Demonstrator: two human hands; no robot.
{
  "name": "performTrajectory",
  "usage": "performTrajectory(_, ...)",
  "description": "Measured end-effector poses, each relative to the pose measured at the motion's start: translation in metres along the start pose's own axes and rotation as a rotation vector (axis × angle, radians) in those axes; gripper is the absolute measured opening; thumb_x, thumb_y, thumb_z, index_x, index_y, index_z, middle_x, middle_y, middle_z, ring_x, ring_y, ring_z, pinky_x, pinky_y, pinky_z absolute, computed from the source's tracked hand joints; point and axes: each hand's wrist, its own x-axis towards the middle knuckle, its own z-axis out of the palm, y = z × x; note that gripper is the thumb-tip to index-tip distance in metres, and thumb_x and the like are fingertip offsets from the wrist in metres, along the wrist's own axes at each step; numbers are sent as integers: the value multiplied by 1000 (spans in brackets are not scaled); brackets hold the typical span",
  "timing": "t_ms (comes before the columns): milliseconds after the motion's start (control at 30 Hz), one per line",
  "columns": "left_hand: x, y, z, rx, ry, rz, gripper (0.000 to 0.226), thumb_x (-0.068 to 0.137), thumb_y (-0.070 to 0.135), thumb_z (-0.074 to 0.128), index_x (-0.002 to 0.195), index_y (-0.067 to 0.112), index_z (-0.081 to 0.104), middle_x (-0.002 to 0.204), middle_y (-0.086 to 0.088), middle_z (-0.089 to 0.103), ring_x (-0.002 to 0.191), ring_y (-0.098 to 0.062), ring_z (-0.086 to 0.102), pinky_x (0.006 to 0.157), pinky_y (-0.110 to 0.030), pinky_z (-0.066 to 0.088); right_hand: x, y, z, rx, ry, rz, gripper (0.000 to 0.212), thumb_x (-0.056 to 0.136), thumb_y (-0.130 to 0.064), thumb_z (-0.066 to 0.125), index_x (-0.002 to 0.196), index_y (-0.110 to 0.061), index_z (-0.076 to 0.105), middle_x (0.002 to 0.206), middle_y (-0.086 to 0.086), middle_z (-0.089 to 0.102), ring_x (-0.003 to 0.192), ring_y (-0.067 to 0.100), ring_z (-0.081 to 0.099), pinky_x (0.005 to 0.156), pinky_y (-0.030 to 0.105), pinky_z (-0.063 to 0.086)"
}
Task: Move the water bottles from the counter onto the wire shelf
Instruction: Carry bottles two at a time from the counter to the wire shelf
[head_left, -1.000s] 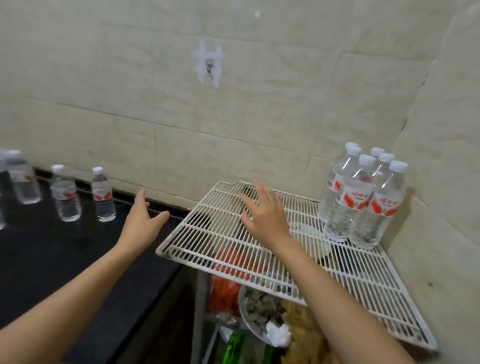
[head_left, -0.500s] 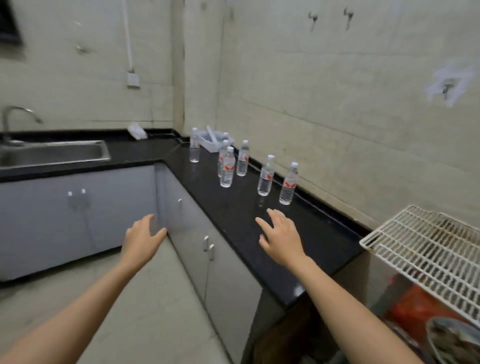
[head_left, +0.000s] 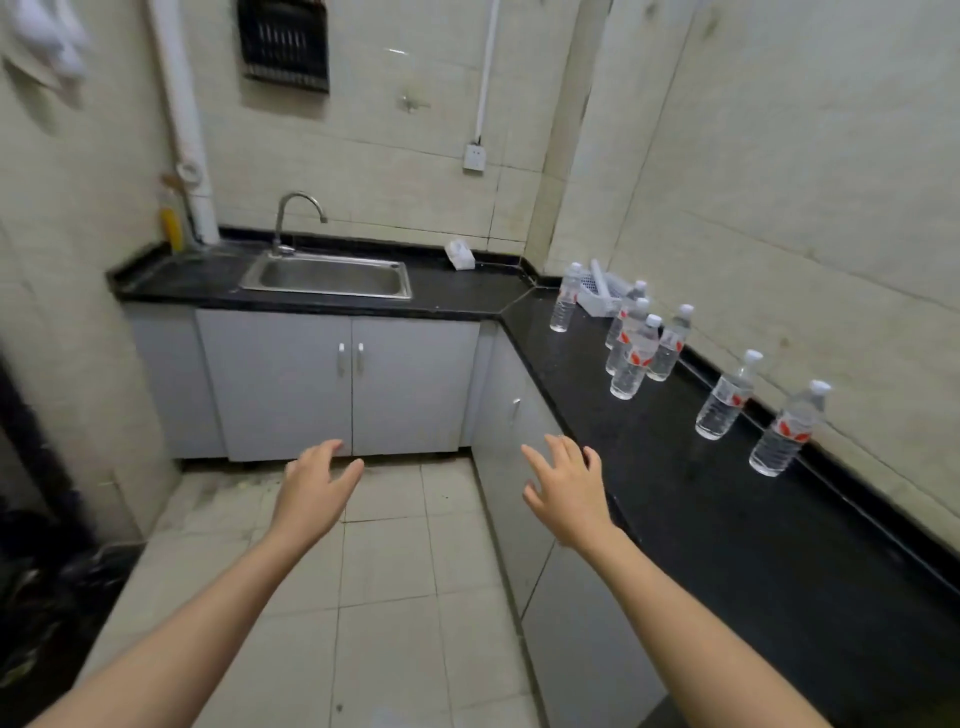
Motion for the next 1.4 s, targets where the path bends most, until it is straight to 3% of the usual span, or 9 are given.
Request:
performTrajectory(300, 129, 9, 4, -3, 42, 52, 43, 91, 25, 49, 130, 7, 44, 139, -12, 45, 131, -29, 34, 106, -36, 28, 144, -22, 53, 111, 37, 56, 54, 41, -27, 87, 91, -19, 71, 91, 9, 72, 86, 25, 70, 70, 49, 54)
performTrajectory(567, 244, -18, 3, -3, 39, -21, 43, 91, 25, 49, 131, 7, 44, 139, -12, 46, 131, -28, 35, 106, -37, 29, 261, -48, 105, 203, -36, -24, 50, 47, -31, 83, 94, -17, 70, 90, 9, 72, 84, 25, 70, 62, 39, 56)
performTrajectory(600, 256, -23, 3, 0, 39, -34, 43, 91, 24, 50, 130, 7, 45, 138, -13, 46, 130, -29, 36, 105, -37, 29, 272, -50, 110, 226, -55, -45, 48, 53, -29, 79, 98, -15, 69, 95, 12, 70, 89, 28, 69, 67, 42, 55)
performTrajectory(667, 282, -33, 5, -18, 39, -49, 42, 91, 24, 50, 130, 6, 45, 137, -13, 46, 129, -30, 36, 105, -38, 30, 294, -53, 117, 302, -75, -51, 48, 73, -25, 68, 118, -12, 59, 121, 18, 60, 115, 32, 56, 90, 47, 46)
performTrajectory(700, 296, -36, 6, -27, 33, -50, 43, 91, 24, 50, 130, 6, 45, 138, -14, 46, 130, -30, 35, 106, -39, 29, 305, -54, 120, 311, -112, -43, 49, 83, -25, 59, 129, -14, 49, 135, 17, 49, 128, 30, 43, 101, 45, 36)
performTrajectory(767, 327, -42, 6, -43, 11, -52, 43, 92, 25, 49, 131, 7, 44, 139, -13, 45, 131, -29, 34, 107, -41, 29, 328, -56, 129, 313, -159, -23, 50, 92, -27, 45, 139, -17, 34, 147, 11, 32, 139, 23, 25, 109, 39, 22)
performTrajectory(1233, 601, -41, 2, -175, -169, 154, 40, 90, 20, 53, 125, 3, 49, 134, -17, 48, 126, -32, 42, 105, -39, 32, 457, -65, 170, 251, -193, 453, 51, 91, -29, 48, 139, -19, 35, 147, 6, 35, 137, 20, 28, 107, 38, 28)
performTrajectory(1333, 630, -37, 25, -182, -246, 169, 43, 88, 30, 54, 124, 6, 51, 133, -15, 50, 126, -31, 43, 106, -42, 33, 452, -64, 175, 237, -238, 573, 50, 90, -28, 48, 138, -19, 37, 146, 6, 36, 136, 21, 30, 107, 38, 28)
performTrajectory(1400, 633, -32, 50, -192, -334, 181, 40, 90, 26, 53, 125, 6, 50, 134, -13, 49, 127, -29, 42, 105, -40, 32, 445, -58, 180, 221, -260, 634, 50, 90, -28, 49, 137, -19, 38, 144, 5, 38, 135, 22, 32, 106, 38, 29)
